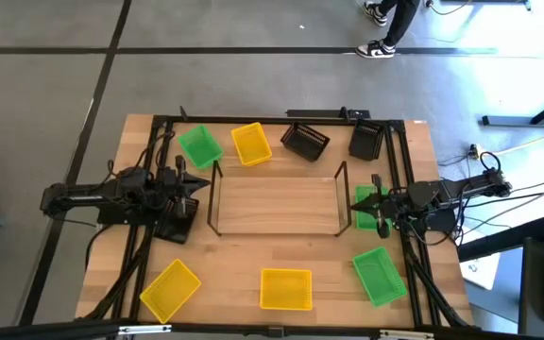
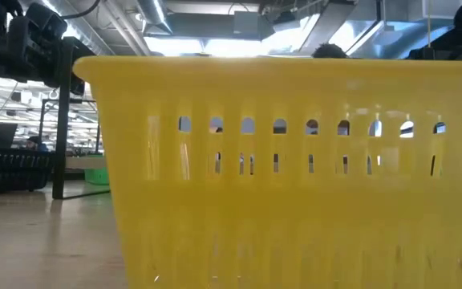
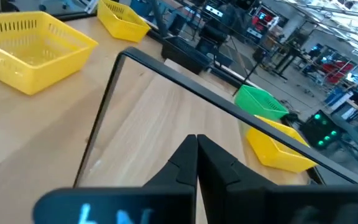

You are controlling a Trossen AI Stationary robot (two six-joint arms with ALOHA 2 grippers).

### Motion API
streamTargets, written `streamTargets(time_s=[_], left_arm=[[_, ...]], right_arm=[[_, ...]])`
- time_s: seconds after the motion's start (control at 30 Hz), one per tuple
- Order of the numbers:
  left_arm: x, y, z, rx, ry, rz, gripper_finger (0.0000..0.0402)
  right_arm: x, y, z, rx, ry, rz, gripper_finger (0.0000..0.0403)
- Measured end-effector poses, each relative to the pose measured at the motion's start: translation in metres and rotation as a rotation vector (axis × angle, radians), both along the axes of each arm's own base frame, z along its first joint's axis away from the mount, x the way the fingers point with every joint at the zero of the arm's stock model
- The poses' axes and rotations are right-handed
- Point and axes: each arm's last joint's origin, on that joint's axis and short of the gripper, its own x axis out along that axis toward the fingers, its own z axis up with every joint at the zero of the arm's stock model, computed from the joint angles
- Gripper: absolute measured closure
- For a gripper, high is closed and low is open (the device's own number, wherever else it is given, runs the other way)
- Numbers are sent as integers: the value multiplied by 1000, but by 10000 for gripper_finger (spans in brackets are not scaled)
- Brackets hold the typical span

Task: Stack baskets on shelf by color
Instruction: Put the left black bin on the shelf

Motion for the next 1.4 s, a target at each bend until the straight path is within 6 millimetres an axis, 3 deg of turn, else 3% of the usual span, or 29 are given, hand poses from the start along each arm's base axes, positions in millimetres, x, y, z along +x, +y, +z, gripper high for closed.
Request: streamTargets(time_s=[0.1,0.27,0.47,0.7,0.87,0.97,1.23,1.4], left_arm=[[-1,1,5,-12,-21,35,401],[-9,0,37,-9,-57,38,401],[-17,0,84,-20,74,40,401],[-2,2,131,-171,371,101,401],[9,3,158,-370,551,164,401],[6,4,170,-526,608,269,401],[-14,3,183,-916,544,415,401],[-19,2,187,-1031,432,414,401]], right_arm=[[1,-1,3,131,-26,-74,397],[1,-6,9,489,-107,-283,397],[2,-6,22,668,-237,-260,397],[1,-5,33,666,-322,-204,397],[-3,-6,46,643,-291,-213,397],[-6,-7,59,623,-244,-226,397],[-3,-6,106,542,-57,-279,397],[5,-4,129,498,38,-305,397]])
